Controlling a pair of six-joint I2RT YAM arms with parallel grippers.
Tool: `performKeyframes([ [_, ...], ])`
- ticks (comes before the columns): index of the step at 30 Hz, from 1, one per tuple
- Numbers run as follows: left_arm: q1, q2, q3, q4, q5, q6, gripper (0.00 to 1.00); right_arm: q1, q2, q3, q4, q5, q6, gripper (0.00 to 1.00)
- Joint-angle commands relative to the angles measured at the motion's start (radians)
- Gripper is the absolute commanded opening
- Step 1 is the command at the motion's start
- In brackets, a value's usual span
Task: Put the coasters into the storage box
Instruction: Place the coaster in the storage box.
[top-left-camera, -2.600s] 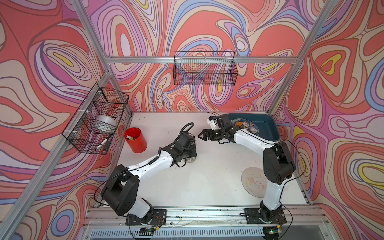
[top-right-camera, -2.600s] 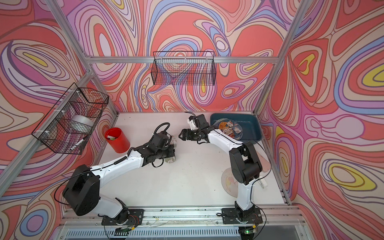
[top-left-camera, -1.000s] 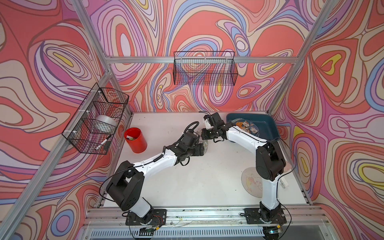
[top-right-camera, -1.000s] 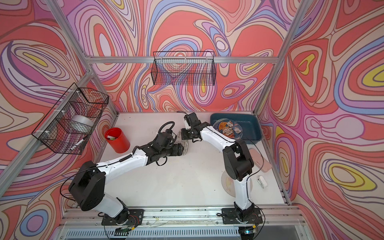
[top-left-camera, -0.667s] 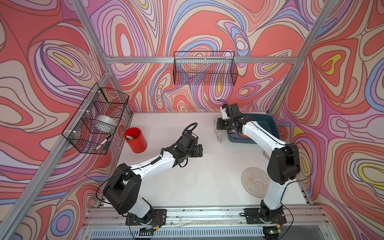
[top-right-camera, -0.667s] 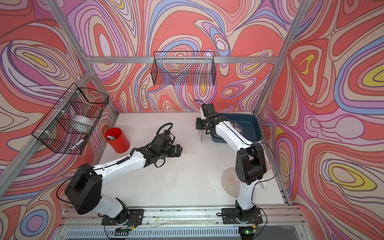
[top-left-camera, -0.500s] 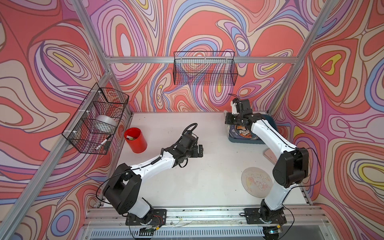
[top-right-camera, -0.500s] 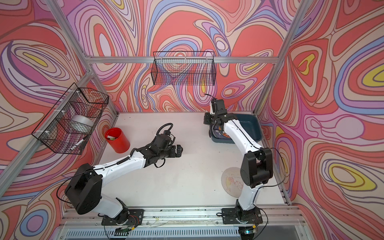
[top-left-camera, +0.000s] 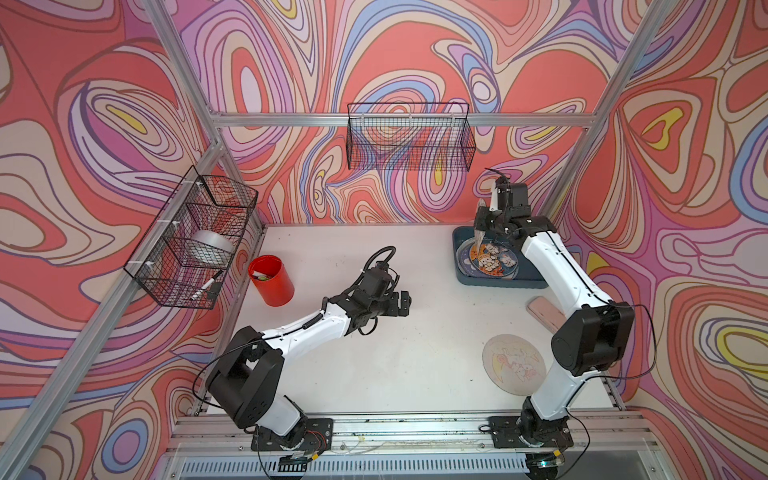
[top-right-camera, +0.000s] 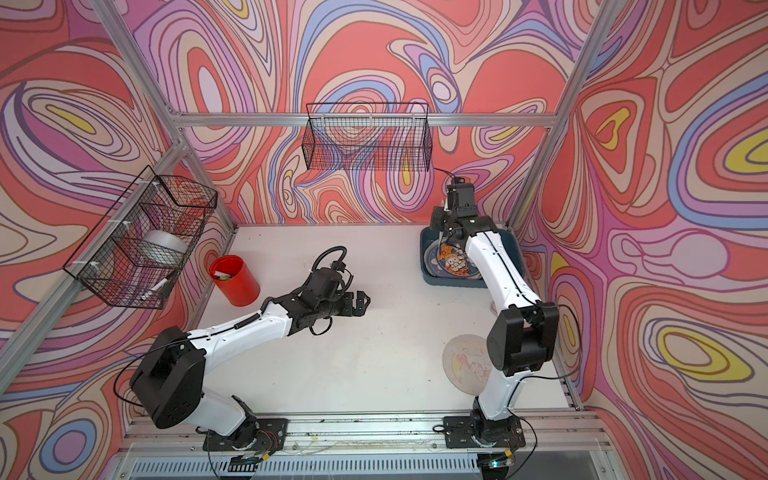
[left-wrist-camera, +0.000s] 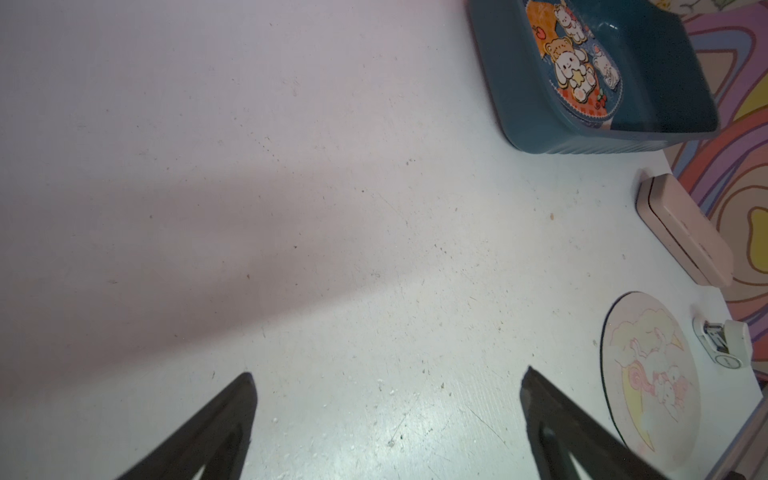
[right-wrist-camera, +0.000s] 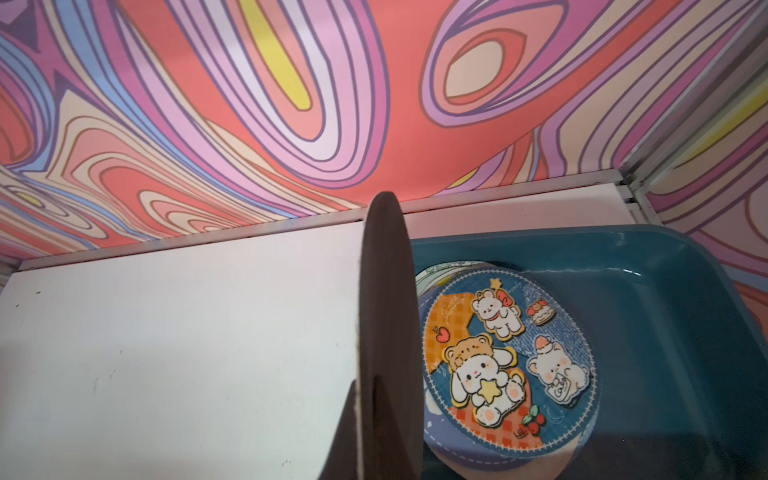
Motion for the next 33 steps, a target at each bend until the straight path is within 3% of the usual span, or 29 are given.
performKeyframes([
  [1,0.001,0.022,-0.011,0.023,0.039,0.018,1.00,-0.017,0.068,0.032,-0.001,0.022,-0.022,0.00],
  [11,0.001,0.035,0.004,0.002,0.035,0.009,0.99,-0.040,0.203,0.087,0.032,-0.041,-0.040,0.00],
  [23,0.001,0.037,0.021,-0.033,0.019,0.013,0.99,-0.209,0.332,-0.019,0.063,-0.029,0.064,0.00],
  [31,0.001,0.044,0.029,-0.046,0.010,0.022,0.99,-0.232,0.372,-0.034,0.046,0.006,0.053,0.11],
  [33,0.001,0.042,0.029,-0.049,0.008,0.024,0.99,-0.232,0.370,-0.041,0.050,0.021,0.052,0.20],
])
